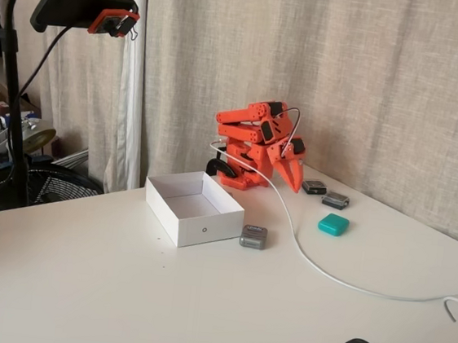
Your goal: Grasp the green cube and put it in the bin.
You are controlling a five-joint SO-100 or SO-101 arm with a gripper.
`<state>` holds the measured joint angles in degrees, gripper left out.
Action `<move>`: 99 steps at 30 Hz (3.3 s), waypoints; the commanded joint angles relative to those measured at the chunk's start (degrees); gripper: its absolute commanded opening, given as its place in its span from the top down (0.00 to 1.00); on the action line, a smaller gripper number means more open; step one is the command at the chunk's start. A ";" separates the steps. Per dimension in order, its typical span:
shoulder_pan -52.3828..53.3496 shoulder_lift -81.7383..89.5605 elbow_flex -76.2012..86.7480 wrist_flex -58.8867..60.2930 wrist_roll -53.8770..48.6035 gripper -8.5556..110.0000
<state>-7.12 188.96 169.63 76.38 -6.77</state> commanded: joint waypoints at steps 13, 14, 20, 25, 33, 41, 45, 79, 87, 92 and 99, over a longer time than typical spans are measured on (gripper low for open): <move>0.09 0.62 -1.05 0.09 0.00 1.00; 0.09 0.62 -1.05 0.09 0.00 1.00; -1.23 0.62 -1.05 0.09 -1.14 1.00; -1.76 0.62 -1.05 0.09 -1.32 1.00; -3.87 -0.70 -2.64 -2.02 -12.04 0.96; -2.64 -32.61 -41.75 -2.55 -11.51 0.69; -1.41 -51.77 -65.74 5.71 -11.95 0.57; 3.25 -90.53 -58.54 -0.35 -27.07 0.47; 0.35 -94.66 -56.95 -5.80 -27.07 0.48; 0.18 -98.70 -56.95 -10.02 -27.60 0.48; 0.53 -98.96 -56.60 -7.91 -31.38 0.48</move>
<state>-6.59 89.91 112.94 67.24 -37.62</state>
